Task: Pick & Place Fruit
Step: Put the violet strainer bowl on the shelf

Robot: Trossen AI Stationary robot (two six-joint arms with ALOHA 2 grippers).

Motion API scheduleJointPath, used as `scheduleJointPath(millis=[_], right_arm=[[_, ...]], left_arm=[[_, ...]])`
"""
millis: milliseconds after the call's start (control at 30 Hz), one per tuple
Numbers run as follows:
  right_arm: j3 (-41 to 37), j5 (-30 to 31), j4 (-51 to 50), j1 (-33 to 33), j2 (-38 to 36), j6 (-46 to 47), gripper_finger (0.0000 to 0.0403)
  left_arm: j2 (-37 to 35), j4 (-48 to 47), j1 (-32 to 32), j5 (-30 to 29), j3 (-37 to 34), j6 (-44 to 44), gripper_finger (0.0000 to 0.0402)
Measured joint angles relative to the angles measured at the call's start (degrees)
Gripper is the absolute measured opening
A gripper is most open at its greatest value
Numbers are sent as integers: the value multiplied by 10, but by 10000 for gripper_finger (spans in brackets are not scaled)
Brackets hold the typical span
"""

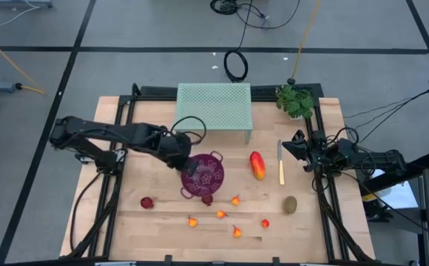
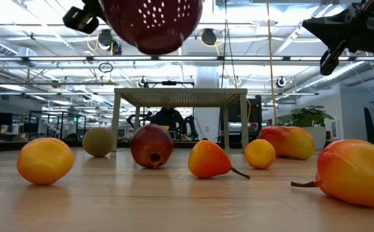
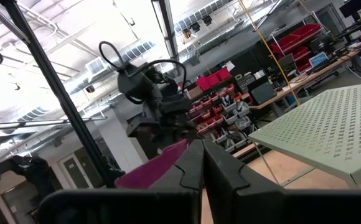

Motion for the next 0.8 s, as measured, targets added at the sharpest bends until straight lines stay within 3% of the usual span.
scheduleJointPath(millis=[800], right_arm=[[0, 0, 0, 0, 0, 0, 4]], left_arm=[[-3, 12, 9, 5, 0, -5, 0]])
